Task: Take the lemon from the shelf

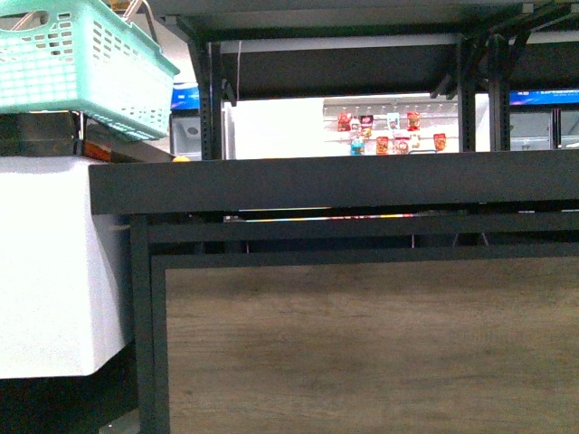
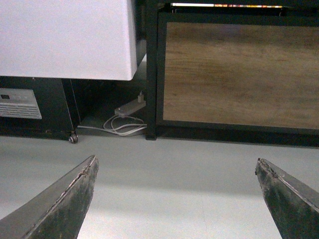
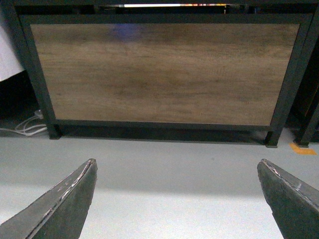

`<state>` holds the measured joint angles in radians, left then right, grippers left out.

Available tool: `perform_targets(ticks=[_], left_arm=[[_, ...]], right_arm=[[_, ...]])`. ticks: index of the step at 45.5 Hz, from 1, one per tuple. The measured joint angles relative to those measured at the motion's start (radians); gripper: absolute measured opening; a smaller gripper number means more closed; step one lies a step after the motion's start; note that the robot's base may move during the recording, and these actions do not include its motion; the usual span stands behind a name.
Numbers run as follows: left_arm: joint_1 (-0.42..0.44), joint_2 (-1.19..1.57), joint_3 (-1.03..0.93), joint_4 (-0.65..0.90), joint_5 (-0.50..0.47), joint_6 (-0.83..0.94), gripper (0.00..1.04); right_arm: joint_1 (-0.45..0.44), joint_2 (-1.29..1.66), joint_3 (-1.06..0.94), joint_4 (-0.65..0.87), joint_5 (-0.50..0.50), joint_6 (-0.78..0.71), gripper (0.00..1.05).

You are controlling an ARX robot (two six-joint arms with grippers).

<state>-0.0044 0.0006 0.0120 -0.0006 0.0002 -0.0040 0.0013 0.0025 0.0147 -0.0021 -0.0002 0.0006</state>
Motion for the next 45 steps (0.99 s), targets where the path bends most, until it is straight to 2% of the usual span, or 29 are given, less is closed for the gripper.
perform_targets(ticks=[45], left_arm=[[0.000,0.000,0.000,0.000,-0.001,0.000,0.97]], right_arm=[[0.000,0.000,0.000,0.000,0.000,0.000,0.97]])
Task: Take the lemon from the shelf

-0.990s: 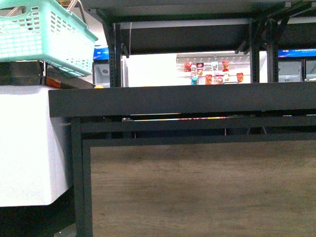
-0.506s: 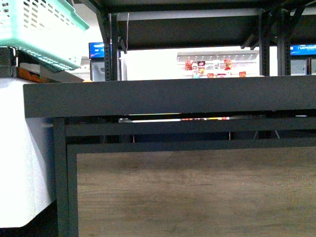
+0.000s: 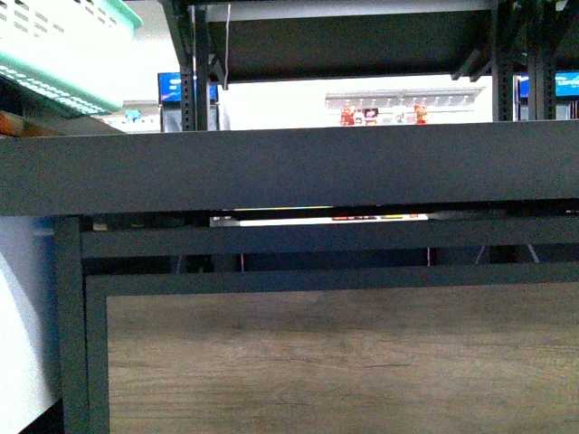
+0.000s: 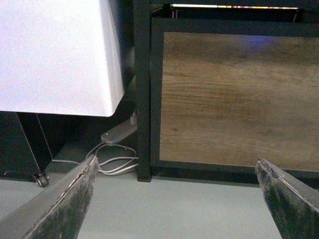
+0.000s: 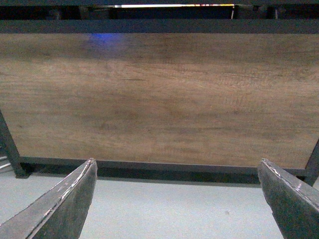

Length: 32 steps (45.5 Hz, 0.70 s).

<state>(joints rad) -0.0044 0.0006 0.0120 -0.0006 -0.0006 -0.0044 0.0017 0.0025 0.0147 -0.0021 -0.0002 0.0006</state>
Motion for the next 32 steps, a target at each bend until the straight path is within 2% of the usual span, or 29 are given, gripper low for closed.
perform_targets(ticks=[32], left_arm=[[0.000,0.000,0.000,0.000,0.000,0.000,0.97]], right_arm=[[0.000,0.000,0.000,0.000,-0.001,0.000,0.97]])
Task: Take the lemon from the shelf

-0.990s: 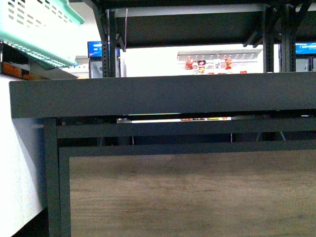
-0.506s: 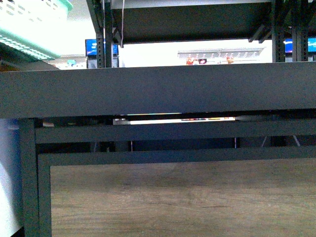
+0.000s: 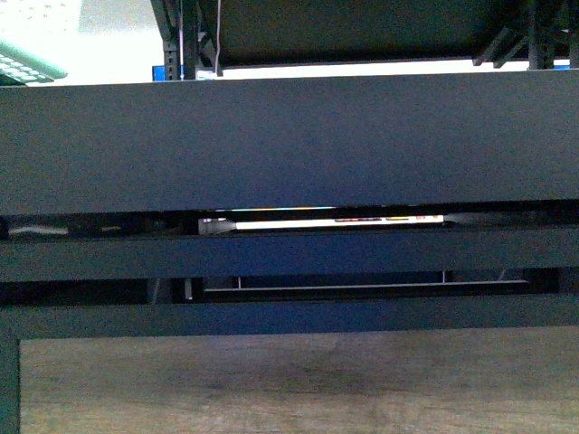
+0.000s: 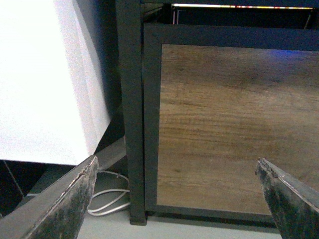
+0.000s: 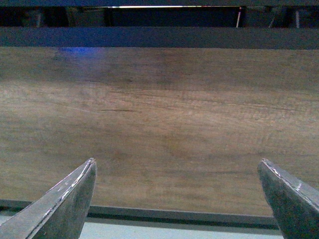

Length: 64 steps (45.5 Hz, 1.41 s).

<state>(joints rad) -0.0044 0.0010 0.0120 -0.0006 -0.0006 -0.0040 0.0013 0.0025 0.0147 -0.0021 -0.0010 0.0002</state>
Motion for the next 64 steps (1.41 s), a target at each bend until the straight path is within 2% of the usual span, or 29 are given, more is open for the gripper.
perform_targets(ticks=[64], left_arm=[[0.000,0.001,0.000,0.000,0.001,0.000,0.97]], right_arm=[[0.000,0.001,0.000,0.000,0.001,0.000,0.97]])
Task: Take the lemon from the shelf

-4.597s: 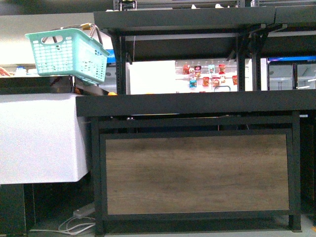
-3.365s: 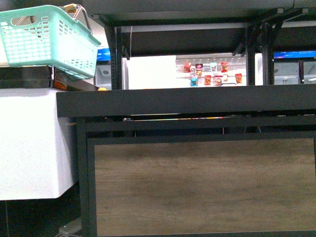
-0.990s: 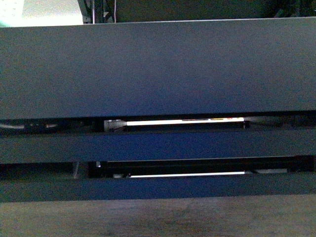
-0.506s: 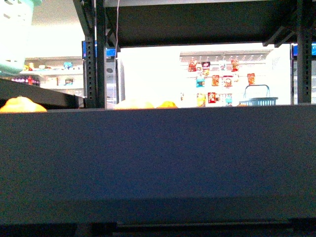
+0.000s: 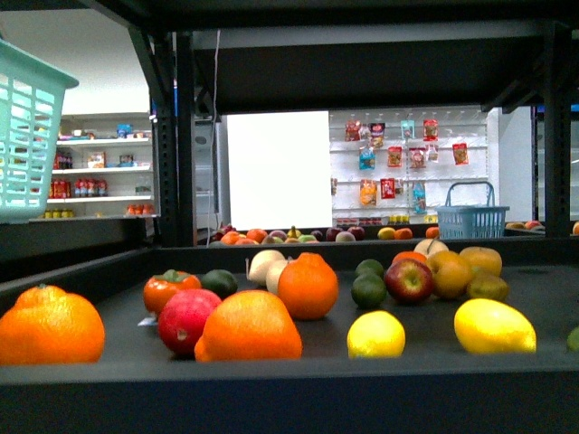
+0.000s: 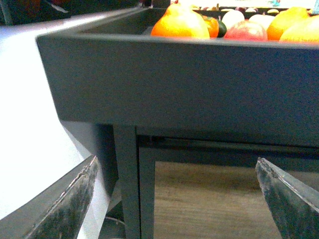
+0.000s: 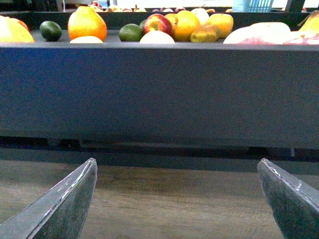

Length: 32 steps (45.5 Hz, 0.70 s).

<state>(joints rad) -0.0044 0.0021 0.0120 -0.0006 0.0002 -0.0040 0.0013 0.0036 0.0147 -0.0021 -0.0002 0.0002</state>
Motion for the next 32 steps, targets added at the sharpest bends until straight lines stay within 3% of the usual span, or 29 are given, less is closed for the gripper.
perform_targets(ticks=[32], left_arm=[[0.000,0.000,0.000,0.000,0.000,0.000,0.97]], right_arm=[[0.000,0.000,0.000,0.000,0.000,0.000,0.97]])
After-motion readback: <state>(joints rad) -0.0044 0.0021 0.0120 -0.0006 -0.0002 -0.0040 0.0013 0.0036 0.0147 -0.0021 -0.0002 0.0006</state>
